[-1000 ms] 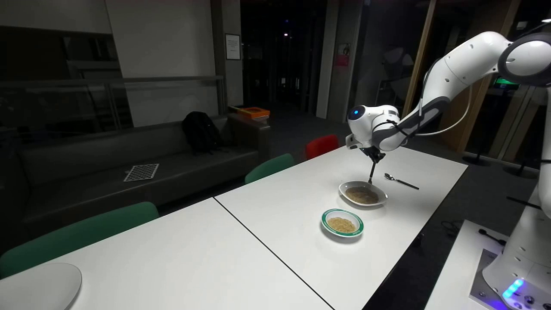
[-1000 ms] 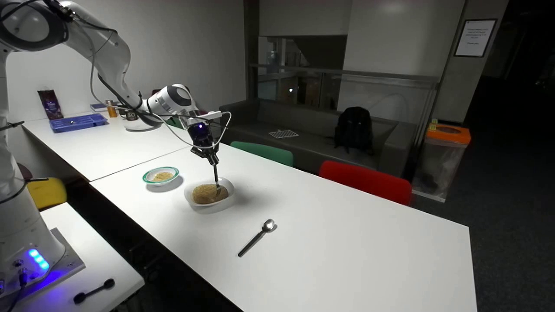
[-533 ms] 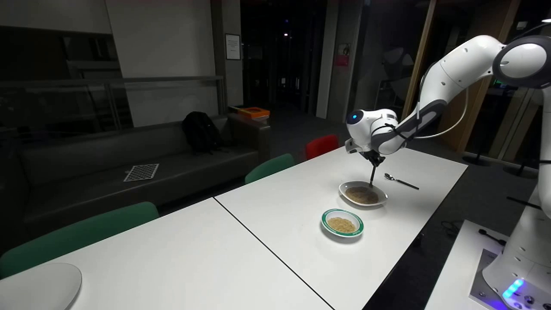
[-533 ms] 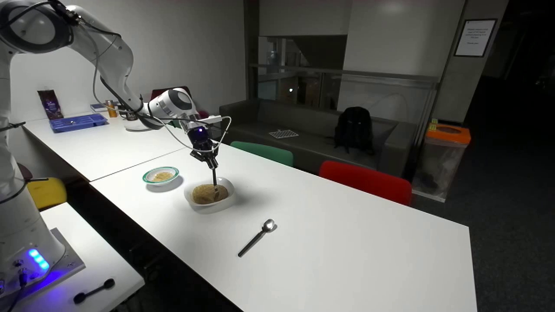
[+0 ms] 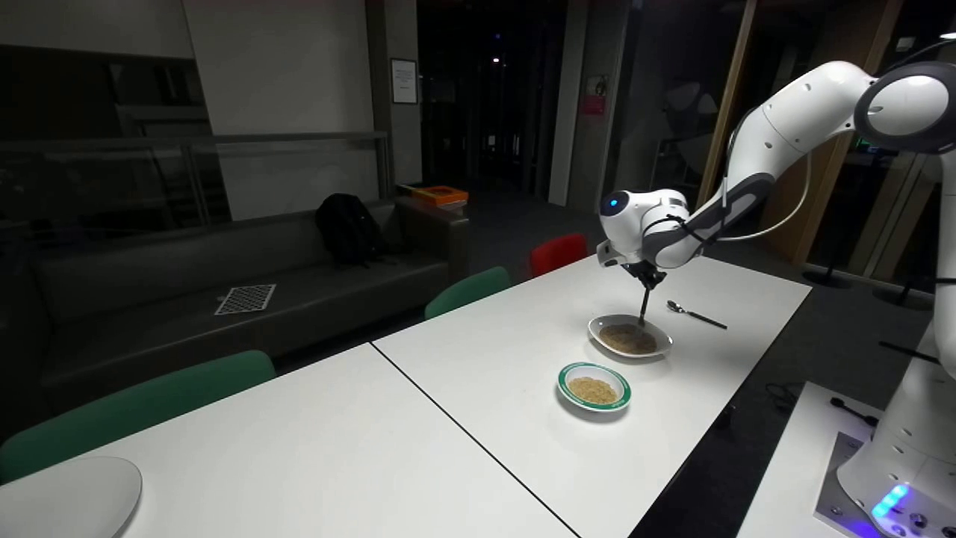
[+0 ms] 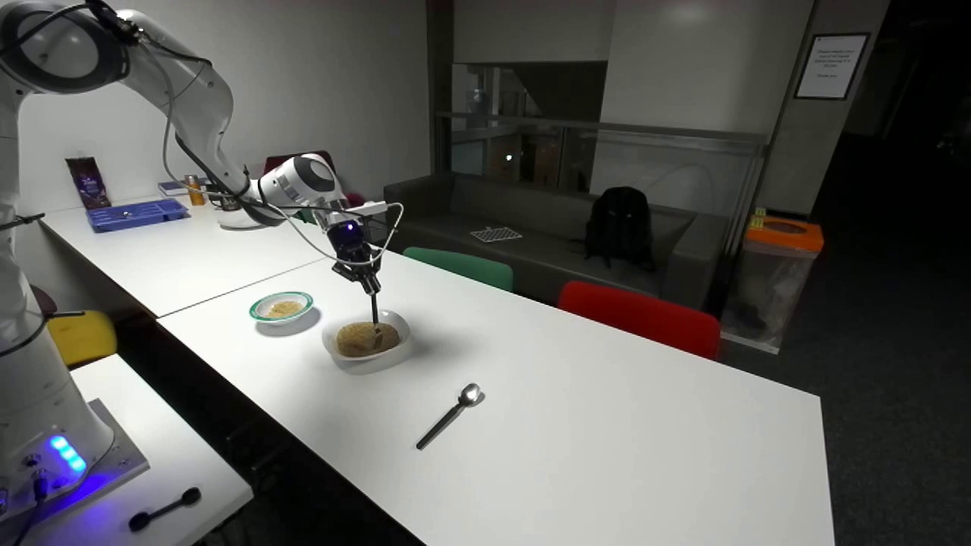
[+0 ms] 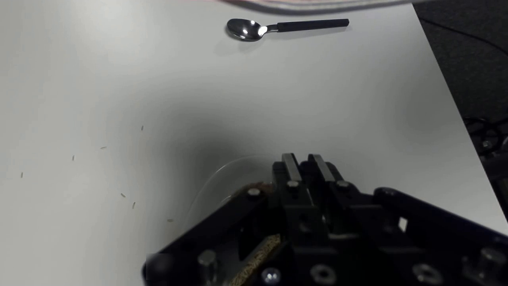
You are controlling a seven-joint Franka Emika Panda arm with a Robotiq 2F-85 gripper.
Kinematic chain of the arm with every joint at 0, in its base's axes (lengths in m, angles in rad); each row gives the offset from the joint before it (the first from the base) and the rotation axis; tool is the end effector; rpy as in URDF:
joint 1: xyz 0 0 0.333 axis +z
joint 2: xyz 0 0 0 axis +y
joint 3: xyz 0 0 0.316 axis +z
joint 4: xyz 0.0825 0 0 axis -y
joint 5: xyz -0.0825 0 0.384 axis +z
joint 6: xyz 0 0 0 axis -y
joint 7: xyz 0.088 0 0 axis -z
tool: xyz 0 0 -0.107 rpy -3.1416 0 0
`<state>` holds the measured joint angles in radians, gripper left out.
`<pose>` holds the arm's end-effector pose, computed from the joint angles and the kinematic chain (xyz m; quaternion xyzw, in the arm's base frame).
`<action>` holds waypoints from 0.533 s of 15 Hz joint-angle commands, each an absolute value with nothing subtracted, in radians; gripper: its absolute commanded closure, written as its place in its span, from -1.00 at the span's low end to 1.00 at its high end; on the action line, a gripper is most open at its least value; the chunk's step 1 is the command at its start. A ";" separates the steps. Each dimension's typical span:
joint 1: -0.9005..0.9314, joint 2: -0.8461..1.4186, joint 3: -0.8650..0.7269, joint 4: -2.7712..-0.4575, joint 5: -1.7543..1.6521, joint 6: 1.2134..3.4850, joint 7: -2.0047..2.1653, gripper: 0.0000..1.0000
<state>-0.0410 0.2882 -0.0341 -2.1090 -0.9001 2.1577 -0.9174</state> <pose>0.5572 -0.0734 0.2719 0.6987 0.6226 -0.2552 0.2431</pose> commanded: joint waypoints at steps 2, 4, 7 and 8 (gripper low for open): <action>-0.044 0.302 -0.019 -2.085 -0.910 2.150 -0.933 0.94; -0.045 0.305 -0.016 -2.079 -0.908 2.149 -0.935 0.94; -0.043 0.312 -0.010 -2.066 -0.903 2.150 -0.936 0.94; -0.043 0.314 -0.008 -2.062 -0.902 2.152 -0.936 0.94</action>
<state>-0.0406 0.2997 -0.0181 -2.0887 -0.9000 2.1577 -0.9176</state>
